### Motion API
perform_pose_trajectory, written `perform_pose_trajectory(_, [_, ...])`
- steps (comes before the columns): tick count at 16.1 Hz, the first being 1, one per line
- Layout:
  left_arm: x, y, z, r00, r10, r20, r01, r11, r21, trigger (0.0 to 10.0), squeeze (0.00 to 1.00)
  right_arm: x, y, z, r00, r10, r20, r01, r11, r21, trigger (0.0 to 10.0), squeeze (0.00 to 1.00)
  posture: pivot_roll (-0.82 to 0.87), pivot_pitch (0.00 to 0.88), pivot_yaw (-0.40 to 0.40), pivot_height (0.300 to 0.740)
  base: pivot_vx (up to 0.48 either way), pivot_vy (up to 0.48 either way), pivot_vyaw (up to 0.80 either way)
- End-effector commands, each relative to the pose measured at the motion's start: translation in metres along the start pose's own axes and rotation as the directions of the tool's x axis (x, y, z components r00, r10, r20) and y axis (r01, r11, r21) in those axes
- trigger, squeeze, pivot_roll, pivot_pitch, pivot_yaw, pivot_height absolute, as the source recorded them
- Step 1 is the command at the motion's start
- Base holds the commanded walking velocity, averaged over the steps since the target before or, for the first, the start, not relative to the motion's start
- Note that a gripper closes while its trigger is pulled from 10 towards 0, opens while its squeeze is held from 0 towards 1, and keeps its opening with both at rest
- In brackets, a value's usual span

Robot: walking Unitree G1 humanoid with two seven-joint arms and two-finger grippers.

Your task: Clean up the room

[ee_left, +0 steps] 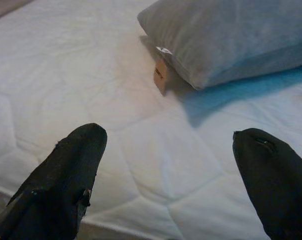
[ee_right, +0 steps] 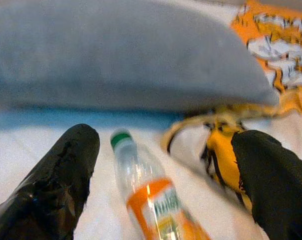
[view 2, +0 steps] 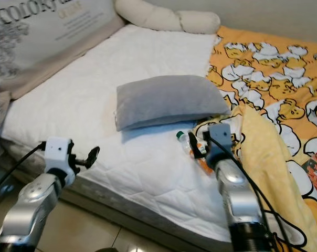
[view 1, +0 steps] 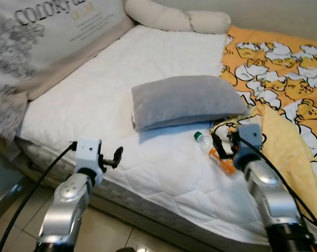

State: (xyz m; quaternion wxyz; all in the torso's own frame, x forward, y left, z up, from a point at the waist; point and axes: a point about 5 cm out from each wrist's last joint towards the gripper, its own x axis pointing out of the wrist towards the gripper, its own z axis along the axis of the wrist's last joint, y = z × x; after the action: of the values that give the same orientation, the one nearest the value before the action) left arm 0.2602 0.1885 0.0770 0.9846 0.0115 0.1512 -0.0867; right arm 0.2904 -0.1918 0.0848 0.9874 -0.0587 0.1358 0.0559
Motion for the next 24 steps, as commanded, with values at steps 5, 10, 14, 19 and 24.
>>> perform_pose_trajectory(5, [-0.008,0.001,0.010,0.998,-0.065,-0.004,0.065,0.979,0.192,10.0,0.00,0.026,-0.010,0.000,0.982,0.079,-0.170,-0.113,0.974,-0.197,10.0,0.00,-0.02,0.000,0.037,0.740,0.000,0.000,0.00])
perform_pose_trajectory(10, [-0.021,-0.008,0.012,0.971,-0.216,-0.103,0.237,0.930,0.282,10.0,0.00,0.054,-0.016,-0.009,0.865,0.162,-0.475,-0.326,0.901,-0.285,10.0,1.00,0.01,0.000,0.014,0.740,0.000,0.000,0.00])
perform_pose_trajectory(14, [-0.029,-0.012,0.005,0.958,-0.245,-0.151,0.280,0.915,0.292,10.0,0.00,0.051,-0.015,-0.029,0.821,0.119,-0.559,-0.302,0.921,-0.247,10.0,0.00,0.04,0.000,0.005,0.740,0.000,0.000,0.00])
perform_pose_trajectory(19, [-0.036,-0.011,0.001,0.953,-0.246,-0.177,0.289,0.913,0.287,10.0,0.00,0.041,-0.024,-0.052,0.817,0.001,-0.576,-0.168,0.957,-0.236,4.2,0.00,0.06,0.000,-0.002,0.740,0.000,0.000,0.00])
perform_pose_trajectory(24, [-0.036,-0.009,-0.004,0.935,-0.291,-0.201,0.338,0.902,0.268,10.0,0.00,0.043,-0.024,-0.050,0.839,-0.003,-0.544,-0.120,0.974,-0.191,0.0,0.00,0.05,0.000,0.013,0.740,0.000,0.000,0.00])
